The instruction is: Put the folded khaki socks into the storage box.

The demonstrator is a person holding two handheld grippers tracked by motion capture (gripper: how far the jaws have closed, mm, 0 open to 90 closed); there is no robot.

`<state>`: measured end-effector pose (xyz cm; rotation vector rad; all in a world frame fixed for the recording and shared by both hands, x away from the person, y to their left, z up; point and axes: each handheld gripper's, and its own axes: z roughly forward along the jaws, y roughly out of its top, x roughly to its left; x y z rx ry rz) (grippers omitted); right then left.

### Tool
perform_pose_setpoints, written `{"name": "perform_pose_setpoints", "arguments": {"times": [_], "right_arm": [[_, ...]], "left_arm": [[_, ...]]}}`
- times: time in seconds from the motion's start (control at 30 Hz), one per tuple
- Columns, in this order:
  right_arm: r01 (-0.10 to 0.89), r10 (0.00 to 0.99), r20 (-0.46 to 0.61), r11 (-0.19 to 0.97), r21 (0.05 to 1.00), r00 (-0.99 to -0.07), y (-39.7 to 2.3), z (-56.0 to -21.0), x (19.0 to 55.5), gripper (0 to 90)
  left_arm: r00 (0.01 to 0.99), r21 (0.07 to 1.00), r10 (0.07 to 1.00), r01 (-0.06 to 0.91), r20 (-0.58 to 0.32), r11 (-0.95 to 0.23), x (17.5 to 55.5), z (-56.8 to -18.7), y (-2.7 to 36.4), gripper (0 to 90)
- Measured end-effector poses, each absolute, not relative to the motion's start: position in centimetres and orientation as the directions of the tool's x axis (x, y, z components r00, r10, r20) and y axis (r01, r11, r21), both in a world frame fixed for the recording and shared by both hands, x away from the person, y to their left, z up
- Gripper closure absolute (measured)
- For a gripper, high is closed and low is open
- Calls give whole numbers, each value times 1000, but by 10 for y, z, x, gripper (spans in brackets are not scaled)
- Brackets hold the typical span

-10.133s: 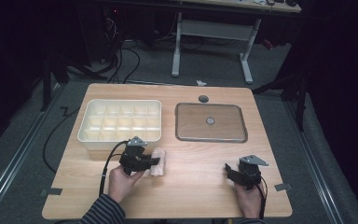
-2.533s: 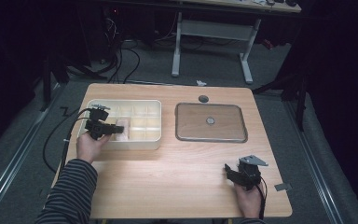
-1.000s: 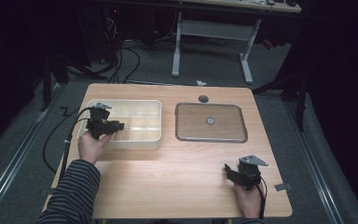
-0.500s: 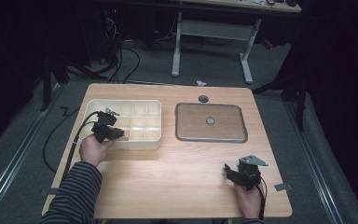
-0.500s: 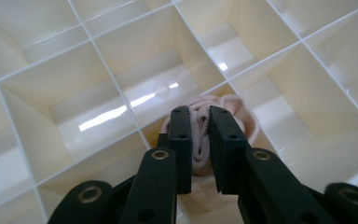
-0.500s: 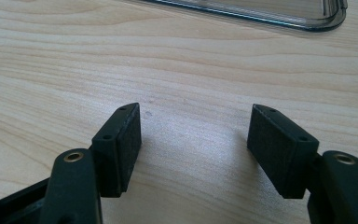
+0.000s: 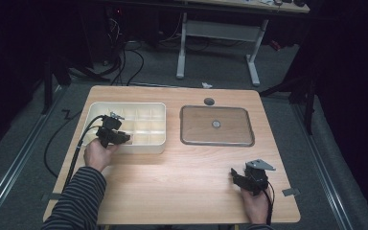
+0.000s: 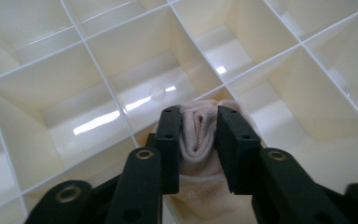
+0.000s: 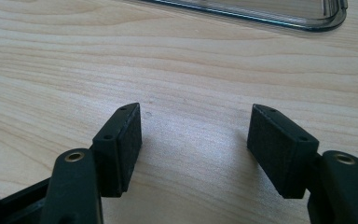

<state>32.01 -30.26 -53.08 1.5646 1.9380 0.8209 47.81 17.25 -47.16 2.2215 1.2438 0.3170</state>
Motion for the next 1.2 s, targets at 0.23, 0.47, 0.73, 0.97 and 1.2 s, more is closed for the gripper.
{"name": "perform_pose_setpoints", "arguments": {"times": [0.23, 0.47, 0.73, 0.97, 1.2], "right_arm": [[668, 979, -19, 152, 728, -203, -303, -531, 320, 353], [669, 979, -17, 152, 728, -204, -303, -531, 320, 350], [668, 979, -18, 153, 728, -205, -302, -531, 320, 348], [668, 979, -18, 153, 728, -204, -302, -531, 320, 348], [668, 979, -18, 153, 728, -205, -302, -531, 320, 348]], "left_arm": [[529, 609, 845, 698, -84, -376, 477, -469, 177, 537], [519, 622, 852, 691, -71, -368, 472, -466, 180, 446], [499, 652, 858, 691, -120, -311, 468, -454, 189, 364], [507, 660, 851, 687, -134, -306, 461, -446, 194, 326], [505, 687, 850, 672, -152, -277, 450, -435, 196, 306]]}}
